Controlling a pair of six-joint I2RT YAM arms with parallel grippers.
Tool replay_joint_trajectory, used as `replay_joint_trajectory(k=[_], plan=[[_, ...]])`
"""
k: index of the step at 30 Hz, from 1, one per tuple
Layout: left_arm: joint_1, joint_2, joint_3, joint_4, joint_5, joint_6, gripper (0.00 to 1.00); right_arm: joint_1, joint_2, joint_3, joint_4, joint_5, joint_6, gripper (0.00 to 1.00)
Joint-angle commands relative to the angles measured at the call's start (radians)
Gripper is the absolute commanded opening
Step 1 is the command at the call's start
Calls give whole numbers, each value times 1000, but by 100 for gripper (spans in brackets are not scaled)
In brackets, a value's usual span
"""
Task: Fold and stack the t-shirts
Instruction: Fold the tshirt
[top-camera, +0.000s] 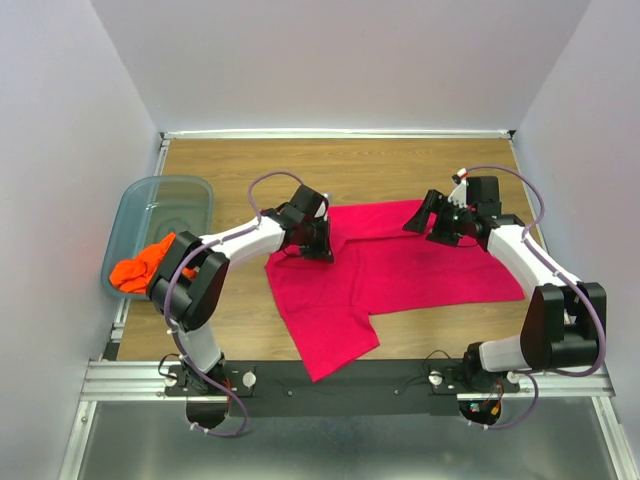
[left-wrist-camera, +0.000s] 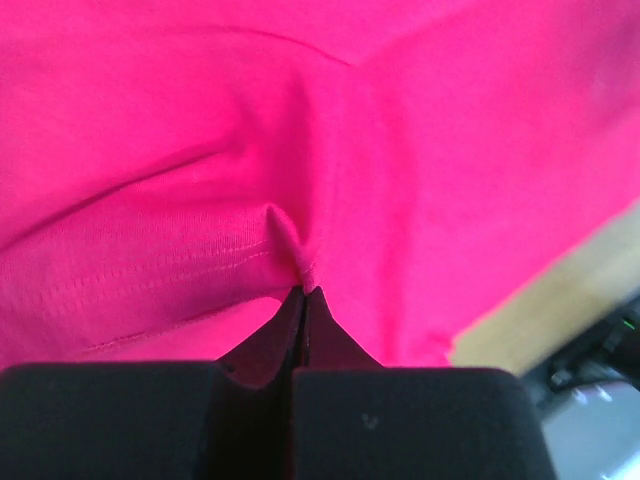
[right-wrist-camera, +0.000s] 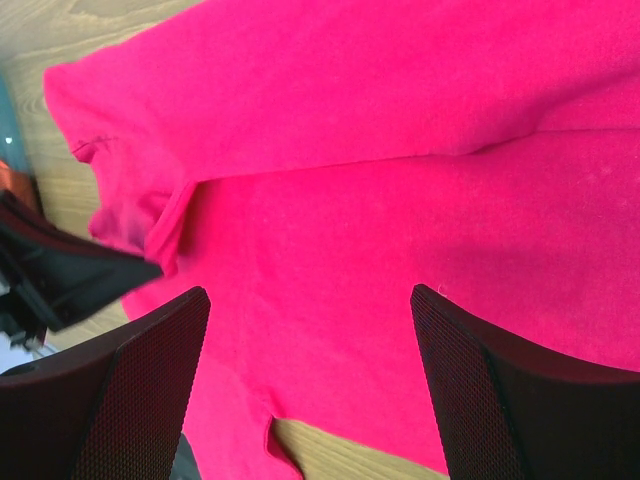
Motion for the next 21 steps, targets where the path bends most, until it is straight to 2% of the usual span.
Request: replay_joint_trajectory(k=[1,7,10,12,13,17,18,21], plan=[[-26,-47,-23,11,95,-77,0,-1,21,-4,-22,-22,-17,89],[-58,-46,-16,21,132,-120,0,1,29,9,-25,-24,-23,89],[-60,-42,-36,31,133,-123,6,-1,33,9,-25,-27,-25,89],[-61,-36,-53,34,144,-120,14,1,38,10,-26,-30,-29,89],[-61,-39,-56,35,145,-120,28,1,38,9,-28,-27,-29,89],[-60,-95,-52,18,103,-116,56,1,33,9,-29,20,-32,90],[-60,-108,-46,11,93,-116,59,1,32,10,-29,42,-34,89],[-52,-167,-41,-20,57,-119,59,1,27,16,-40,164,-26,89]])
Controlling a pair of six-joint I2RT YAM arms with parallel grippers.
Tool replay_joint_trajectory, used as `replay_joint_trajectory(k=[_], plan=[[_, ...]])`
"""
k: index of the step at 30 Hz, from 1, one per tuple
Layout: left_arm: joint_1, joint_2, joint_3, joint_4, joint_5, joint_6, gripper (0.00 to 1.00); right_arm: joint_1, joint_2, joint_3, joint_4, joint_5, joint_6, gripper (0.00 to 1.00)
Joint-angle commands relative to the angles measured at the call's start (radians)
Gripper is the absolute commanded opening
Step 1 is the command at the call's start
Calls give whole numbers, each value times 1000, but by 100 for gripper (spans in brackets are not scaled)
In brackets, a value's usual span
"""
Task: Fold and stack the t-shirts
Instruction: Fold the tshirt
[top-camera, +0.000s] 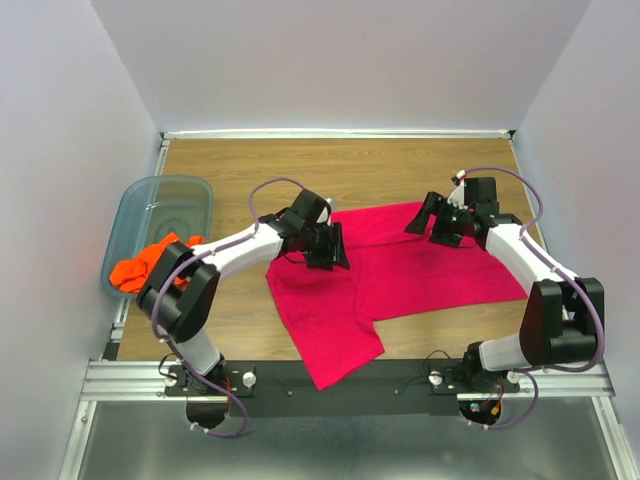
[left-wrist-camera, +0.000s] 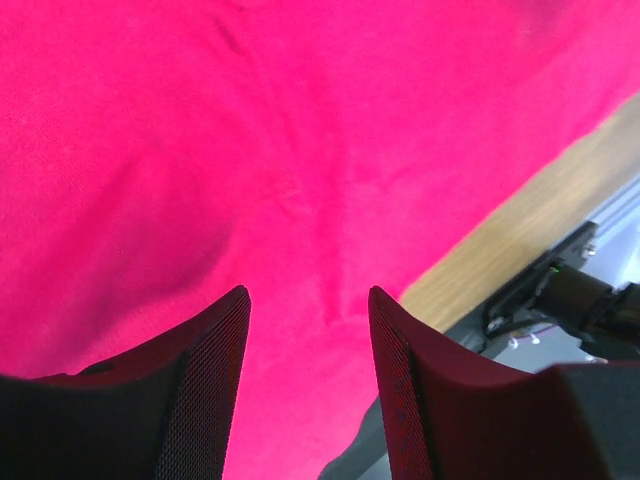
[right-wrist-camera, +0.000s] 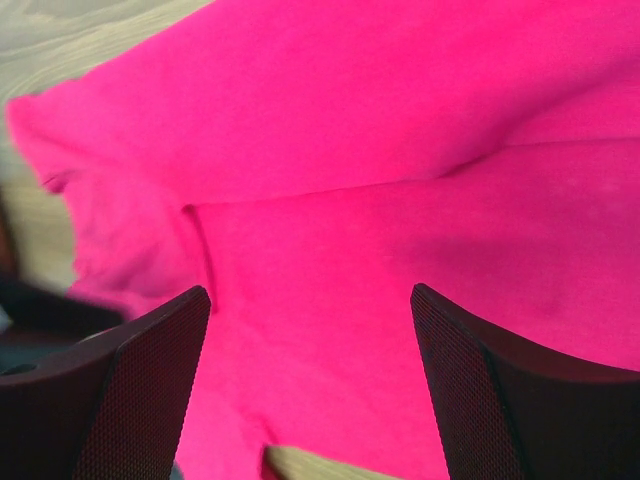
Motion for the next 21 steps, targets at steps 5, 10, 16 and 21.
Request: replay_joint_trajectory(k=[5,10,16,21], plan=[[135,-228,-73,-27,-122,7,54,-40,26,30,-44,301,37,84],[288,-210,-89,-1,-167,107,43,-142,75,81,-41,369,71,70],[399,-99,-77,109,-187,129,32,-205,158,151,-15,378,91,61],[433,23,-35,154,-201,156,32,-270,241,207,23,341,96,56]])
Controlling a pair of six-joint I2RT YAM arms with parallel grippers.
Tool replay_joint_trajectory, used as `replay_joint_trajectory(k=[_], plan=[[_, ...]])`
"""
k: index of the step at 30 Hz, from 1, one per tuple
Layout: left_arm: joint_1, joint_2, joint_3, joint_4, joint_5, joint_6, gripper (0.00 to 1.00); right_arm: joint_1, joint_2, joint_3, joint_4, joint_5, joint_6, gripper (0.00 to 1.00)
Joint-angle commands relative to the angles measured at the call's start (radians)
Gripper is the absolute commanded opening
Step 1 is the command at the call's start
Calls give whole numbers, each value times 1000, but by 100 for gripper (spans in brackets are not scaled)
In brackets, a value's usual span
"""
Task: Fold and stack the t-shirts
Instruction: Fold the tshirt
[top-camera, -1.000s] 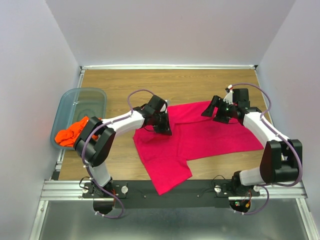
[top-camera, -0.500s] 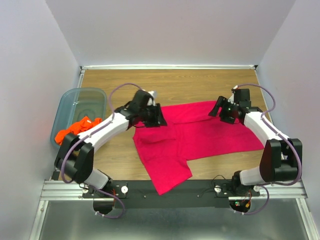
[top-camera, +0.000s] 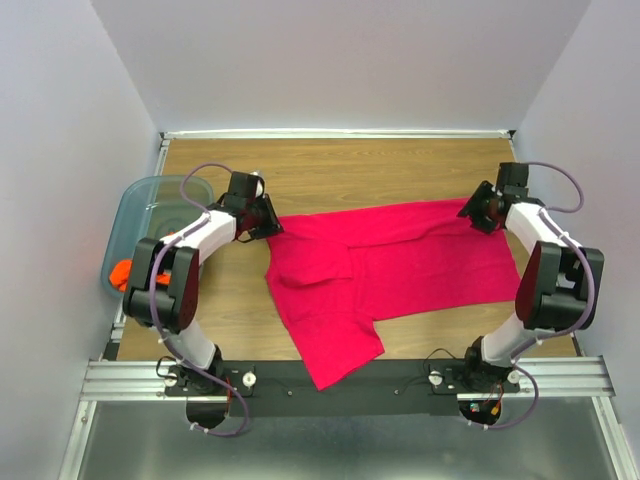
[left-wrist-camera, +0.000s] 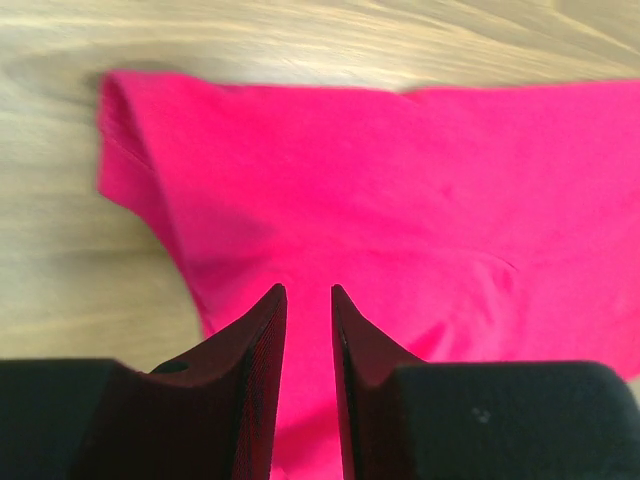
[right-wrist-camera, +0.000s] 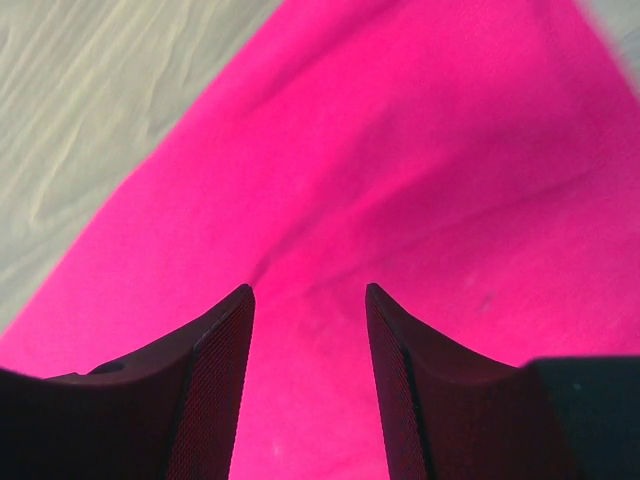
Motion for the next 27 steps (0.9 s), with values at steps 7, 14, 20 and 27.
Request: replay_joint_trajectory(k=[7,14,20,27], plan=[[62,176,42,80,-32,38,24,-127,167,74,90,-28,49,56],[118,144,-41,88,-35,42,18,-203,231,60,124,-4,66,55],[136,93,-102,97,20,30,18,-223,204,56,122,27,57,55],[135,-46,-62,71,22,38,39,-223,79,22,118,-1,34,55]])
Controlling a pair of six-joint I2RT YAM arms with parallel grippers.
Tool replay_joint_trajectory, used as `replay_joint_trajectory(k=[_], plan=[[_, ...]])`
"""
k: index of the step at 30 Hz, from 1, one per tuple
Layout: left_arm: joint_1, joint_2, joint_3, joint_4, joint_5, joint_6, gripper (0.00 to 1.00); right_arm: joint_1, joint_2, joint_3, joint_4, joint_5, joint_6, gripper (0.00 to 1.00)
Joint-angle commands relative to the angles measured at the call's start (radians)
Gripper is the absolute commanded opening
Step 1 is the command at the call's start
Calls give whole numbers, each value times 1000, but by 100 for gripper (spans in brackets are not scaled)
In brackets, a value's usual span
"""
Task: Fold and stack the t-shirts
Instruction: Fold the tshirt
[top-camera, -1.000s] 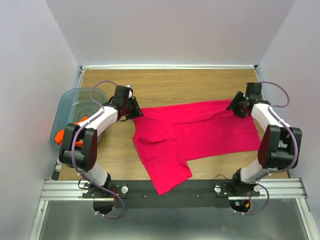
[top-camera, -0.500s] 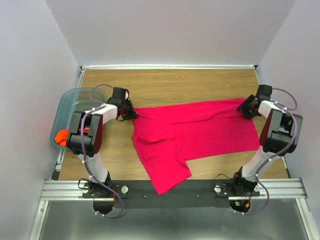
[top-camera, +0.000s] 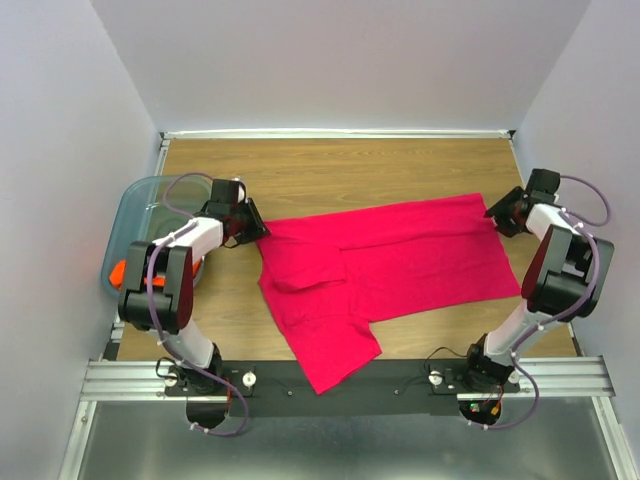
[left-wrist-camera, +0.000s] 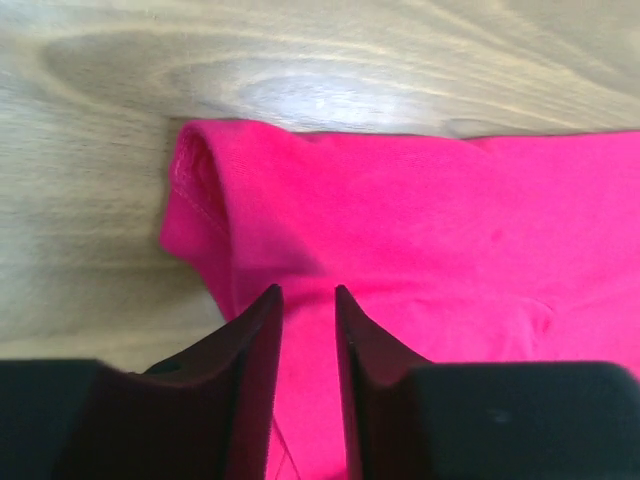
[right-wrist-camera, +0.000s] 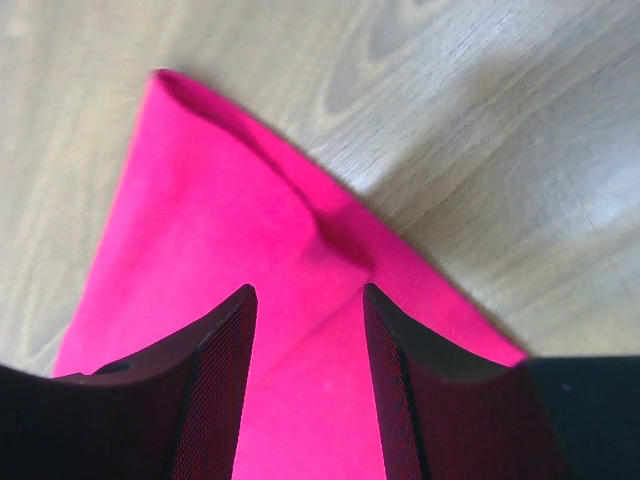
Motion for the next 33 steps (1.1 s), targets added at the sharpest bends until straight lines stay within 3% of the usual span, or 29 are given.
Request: replay_joint_trajectory(k=[1,6,8,13,15,33], plan=[[8,-97,30,-30,-9,20,41,-9,-105,-29,11,23,-22,56],[6,-147,21,-47,-13,22,53,-9,-79,-43,-15,-12,-11,54],[8,-154,7,-46,-29,21,58,-9,-66,-55,-16,-9,0,49],[8,-153,-45,-26,-66,14,56,-9,-7,-46,-15,10,4,43],[8,-153,-67,-10,-70,8,50,-9,7,-29,-10,4,3,42],[8,-119,-120,59,-23,-1,50,-9,46,9,4,7,-16,38]])
